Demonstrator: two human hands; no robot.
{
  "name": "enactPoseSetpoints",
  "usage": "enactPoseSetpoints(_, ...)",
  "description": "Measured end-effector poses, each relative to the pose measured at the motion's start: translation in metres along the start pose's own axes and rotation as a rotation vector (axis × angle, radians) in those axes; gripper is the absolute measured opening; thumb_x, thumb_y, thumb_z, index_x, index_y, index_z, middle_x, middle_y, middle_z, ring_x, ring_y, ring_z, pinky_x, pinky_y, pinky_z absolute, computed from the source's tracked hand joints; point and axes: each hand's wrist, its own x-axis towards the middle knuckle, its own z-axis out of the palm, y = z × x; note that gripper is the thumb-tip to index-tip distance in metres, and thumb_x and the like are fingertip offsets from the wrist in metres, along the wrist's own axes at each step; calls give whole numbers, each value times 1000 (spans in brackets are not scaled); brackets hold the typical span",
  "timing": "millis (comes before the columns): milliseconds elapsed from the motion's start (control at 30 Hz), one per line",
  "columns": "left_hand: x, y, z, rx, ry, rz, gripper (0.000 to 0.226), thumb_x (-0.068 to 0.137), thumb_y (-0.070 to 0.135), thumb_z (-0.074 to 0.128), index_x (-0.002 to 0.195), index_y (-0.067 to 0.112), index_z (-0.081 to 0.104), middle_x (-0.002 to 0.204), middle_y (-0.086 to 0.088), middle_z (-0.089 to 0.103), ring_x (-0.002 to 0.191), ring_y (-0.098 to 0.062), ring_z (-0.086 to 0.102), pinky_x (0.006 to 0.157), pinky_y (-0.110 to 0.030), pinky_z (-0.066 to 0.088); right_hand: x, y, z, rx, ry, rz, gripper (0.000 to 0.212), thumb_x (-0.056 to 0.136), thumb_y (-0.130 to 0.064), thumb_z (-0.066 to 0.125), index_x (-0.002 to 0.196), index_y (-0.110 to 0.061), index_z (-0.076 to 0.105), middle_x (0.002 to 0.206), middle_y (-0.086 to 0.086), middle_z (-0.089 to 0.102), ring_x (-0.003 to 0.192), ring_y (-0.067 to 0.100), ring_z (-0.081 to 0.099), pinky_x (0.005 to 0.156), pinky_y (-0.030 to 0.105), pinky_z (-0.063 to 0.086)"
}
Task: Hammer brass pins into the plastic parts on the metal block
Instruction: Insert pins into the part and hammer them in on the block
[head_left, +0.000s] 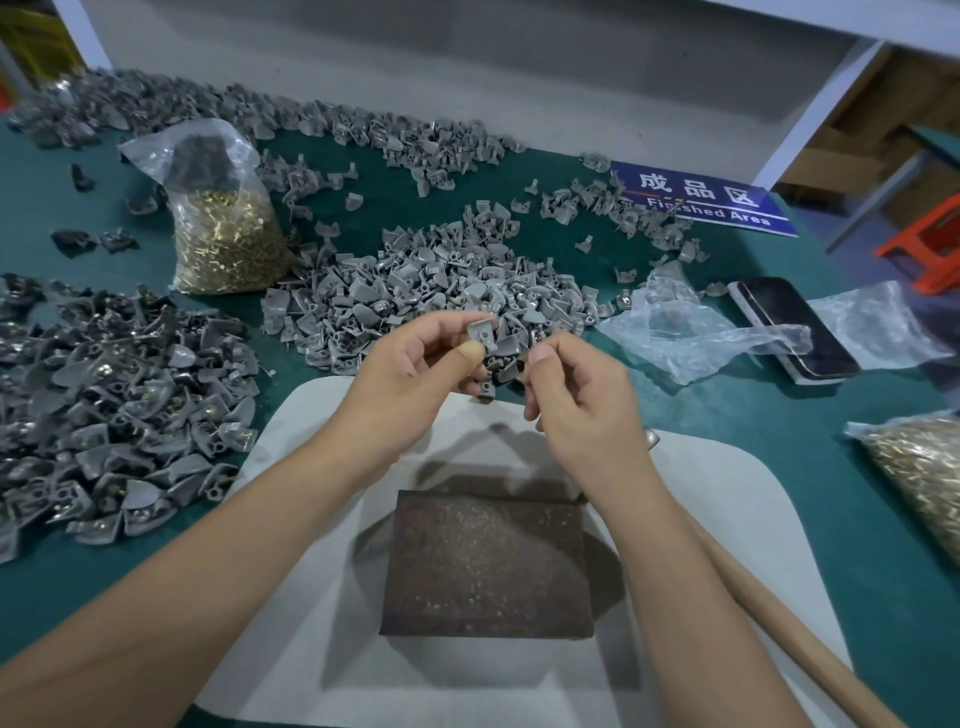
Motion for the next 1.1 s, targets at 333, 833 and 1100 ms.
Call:
enactPoseSetpoints(333, 0, -1, -3, -46, -32, 5, 23, 102, 15, 58, 124, 20, 65, 113, 2, 75, 103, -16, 72, 87, -29, 58, 1, 4, 1, -32, 5, -38, 36, 103, -32, 49, 75, -10, 55, 64, 9, 55, 60, 27, 50, 54, 42, 41)
enactPoseSetpoints(833, 6, -9, -4, -222, -92, -59, 35, 98, 19, 48, 125, 28, 68, 82, 2, 61, 83, -13, 57, 74, -26, 52, 1, 4, -2, 54, 1, -91, 11, 93, -15, 67, 89, -23, 61, 80, -7, 62, 69, 14, 59, 63, 20, 43)
enactPoseSetpoints(1100, 1, -9, -5, 25, -90, 50, 33, 98, 24, 62, 128, 36, 66, 87, 6, 64, 80, -9, 59, 81, -25, 52, -2, 0, -3, 8, -23, -76, 24, 101, -27, 48, 79, -20, 56, 64, 3, 53, 56, 21, 48, 52, 34, 38)
